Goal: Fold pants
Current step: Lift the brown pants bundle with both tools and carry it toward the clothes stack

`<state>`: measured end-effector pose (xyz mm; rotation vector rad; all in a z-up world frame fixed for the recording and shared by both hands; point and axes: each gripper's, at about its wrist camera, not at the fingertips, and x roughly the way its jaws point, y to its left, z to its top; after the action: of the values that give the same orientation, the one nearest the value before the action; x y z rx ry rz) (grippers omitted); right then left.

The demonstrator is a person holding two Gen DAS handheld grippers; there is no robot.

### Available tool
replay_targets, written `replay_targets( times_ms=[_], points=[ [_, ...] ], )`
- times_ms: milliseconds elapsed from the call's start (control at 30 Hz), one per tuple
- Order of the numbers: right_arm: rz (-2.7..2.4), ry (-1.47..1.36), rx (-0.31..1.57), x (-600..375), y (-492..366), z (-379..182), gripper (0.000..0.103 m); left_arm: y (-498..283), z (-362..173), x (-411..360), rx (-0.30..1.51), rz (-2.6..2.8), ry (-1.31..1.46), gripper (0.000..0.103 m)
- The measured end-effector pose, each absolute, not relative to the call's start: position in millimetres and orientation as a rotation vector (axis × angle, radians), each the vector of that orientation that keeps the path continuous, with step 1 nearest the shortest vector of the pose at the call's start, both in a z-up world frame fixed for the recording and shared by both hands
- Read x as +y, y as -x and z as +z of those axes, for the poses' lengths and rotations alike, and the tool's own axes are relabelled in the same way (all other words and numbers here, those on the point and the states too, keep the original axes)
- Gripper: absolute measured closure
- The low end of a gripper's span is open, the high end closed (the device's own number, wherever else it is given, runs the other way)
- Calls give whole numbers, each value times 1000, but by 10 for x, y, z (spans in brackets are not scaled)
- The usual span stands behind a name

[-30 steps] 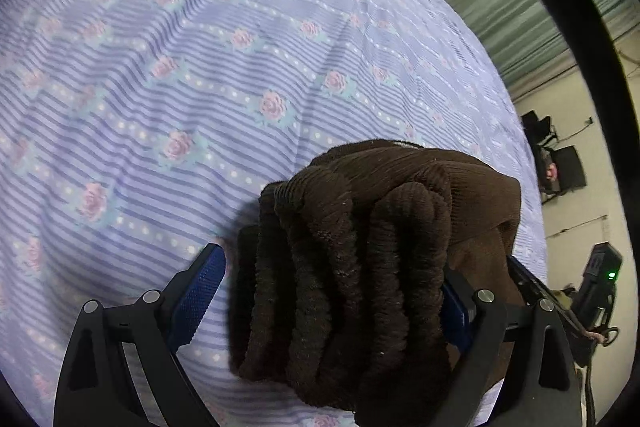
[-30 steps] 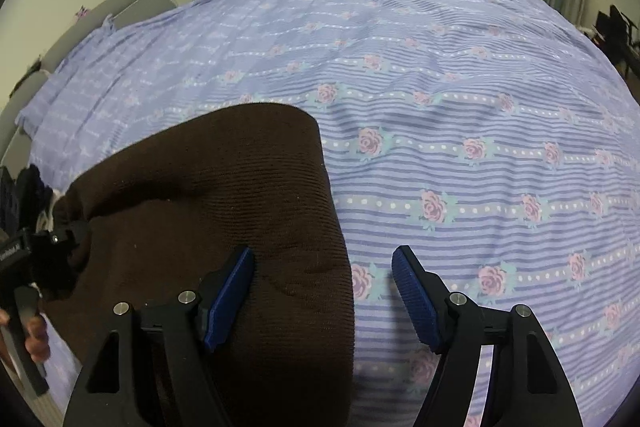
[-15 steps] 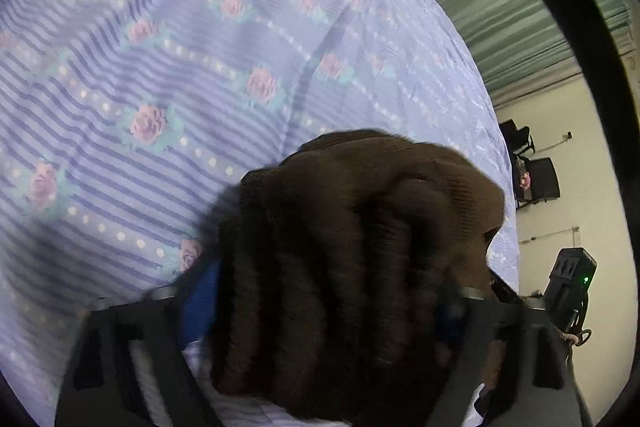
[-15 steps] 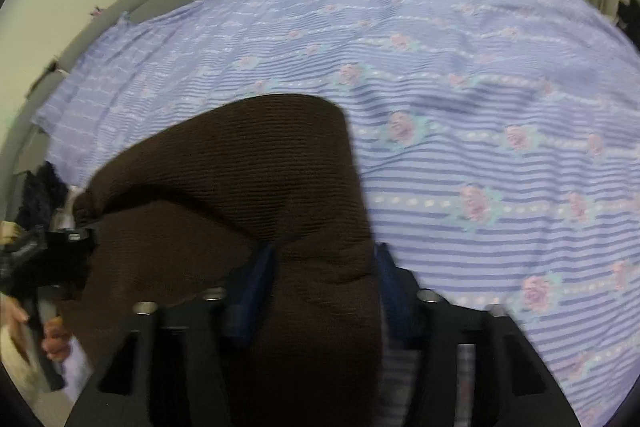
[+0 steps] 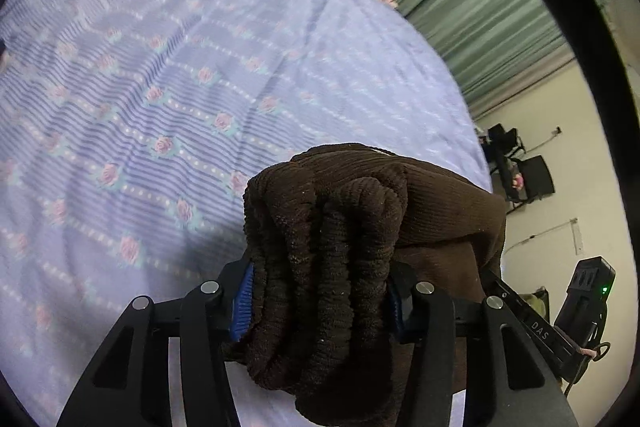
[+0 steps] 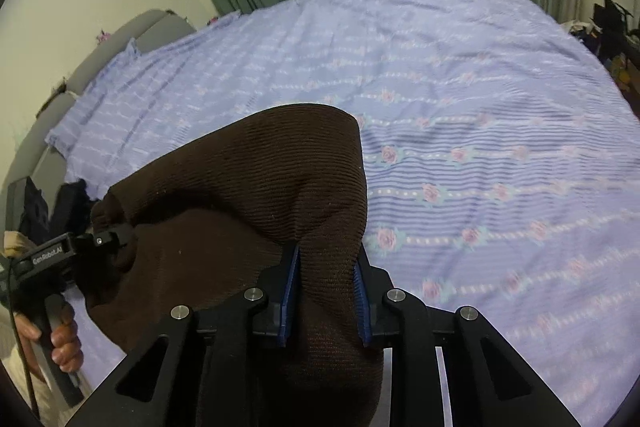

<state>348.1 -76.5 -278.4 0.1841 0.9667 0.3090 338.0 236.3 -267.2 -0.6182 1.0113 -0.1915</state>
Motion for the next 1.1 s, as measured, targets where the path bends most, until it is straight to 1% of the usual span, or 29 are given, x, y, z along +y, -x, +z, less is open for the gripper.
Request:
replay_targets(
  times_ms=[167, 433, 633, 900, 1100],
  points=[
    [268, -177, 915, -751, -2798, -2118, 78, -2905, -2024, 2403, 976, -238, 593, 53],
    [204, -192, 760, -629, -1739, -1133, 78, -2210, -980, 2506, 840, -374, 507, 53],
    [174, -121, 667, -476, -1101, -468, 78, -1679, -540, 2628, 742, -431, 526, 53],
    [219, -79, 560, -462, -489, -38, 78, -972, -166, 2673, 650, -398, 545, 53],
    [325, -91, 522, -366, -232, 12, 78, -448, 42, 2796, 606, -294, 510, 53]
  ],
)
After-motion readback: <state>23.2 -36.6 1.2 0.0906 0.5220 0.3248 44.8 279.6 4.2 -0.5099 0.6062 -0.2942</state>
